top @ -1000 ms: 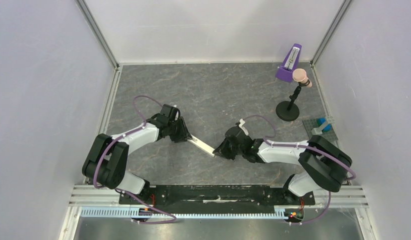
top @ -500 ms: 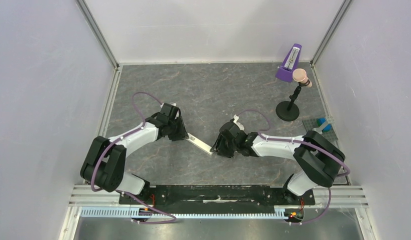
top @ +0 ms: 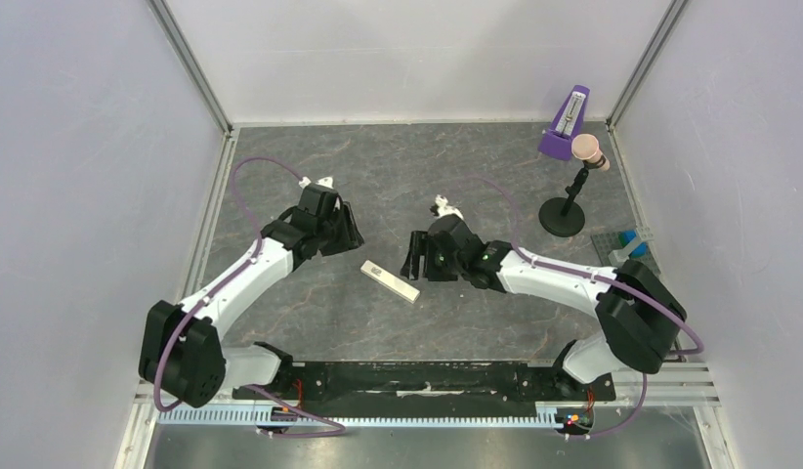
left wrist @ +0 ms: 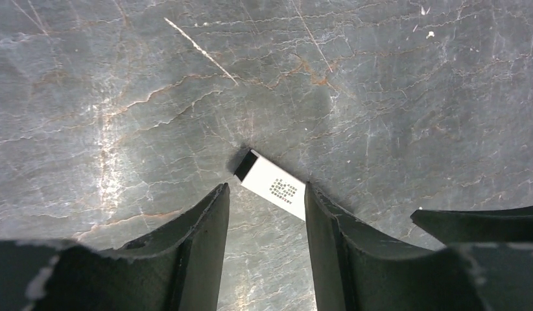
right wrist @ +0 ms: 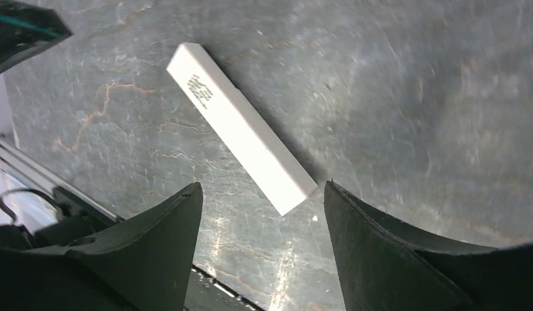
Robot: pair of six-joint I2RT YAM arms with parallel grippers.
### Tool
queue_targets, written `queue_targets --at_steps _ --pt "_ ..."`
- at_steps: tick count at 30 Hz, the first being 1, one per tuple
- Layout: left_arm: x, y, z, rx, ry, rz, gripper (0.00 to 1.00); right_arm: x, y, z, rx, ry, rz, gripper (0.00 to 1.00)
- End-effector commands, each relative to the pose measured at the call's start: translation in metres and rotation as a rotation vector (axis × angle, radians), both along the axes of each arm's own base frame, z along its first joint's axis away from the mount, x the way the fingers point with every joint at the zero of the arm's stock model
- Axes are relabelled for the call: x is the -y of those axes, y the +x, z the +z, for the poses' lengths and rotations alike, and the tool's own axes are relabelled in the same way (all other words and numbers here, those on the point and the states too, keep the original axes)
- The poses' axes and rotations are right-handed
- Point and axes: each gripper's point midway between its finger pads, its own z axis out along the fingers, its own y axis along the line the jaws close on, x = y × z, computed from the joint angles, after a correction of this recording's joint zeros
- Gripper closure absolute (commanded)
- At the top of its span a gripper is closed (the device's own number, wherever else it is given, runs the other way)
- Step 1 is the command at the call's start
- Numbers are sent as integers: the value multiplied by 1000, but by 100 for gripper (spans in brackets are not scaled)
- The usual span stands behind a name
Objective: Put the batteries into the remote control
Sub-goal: Load the battery cover into the remote control.
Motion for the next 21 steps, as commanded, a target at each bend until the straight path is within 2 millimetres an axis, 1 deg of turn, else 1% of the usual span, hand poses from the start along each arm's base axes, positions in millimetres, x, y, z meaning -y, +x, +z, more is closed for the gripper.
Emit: queue_targets --at_steps 1,2,4,7,9,11,14,16,21 --pt "-10 5 15 79 51 -15 45 -10 17 21 214 -153 305 29" --pt "-5 5 13 87 44 -48 42 -4 15 16 213 -208 351 30" --pt "8 3 5 80 17 -148 41 9 15 11 223 -304 405 31" --pt "21 4 -9 43 -5 -221 41 26 13 4 222 -400 446 40" --pt "26 6 -18 8 -8 -236 41 32 8 0 202 -431 480 45" --pt "26 6 -28 -17 7 -242 41 38 5 -5 171 -468 497 50" --pt "25 6 -41 -42 17 -246 39 41 -2 -15 128 -484 529 54" --pt "26 3 -50 -63 13 -254 38 39 -6 -21 109 -479 560 56" --pt "31 -2 -68 -97 -14 -262 37 32 -13 -33 75 -458 617 57"
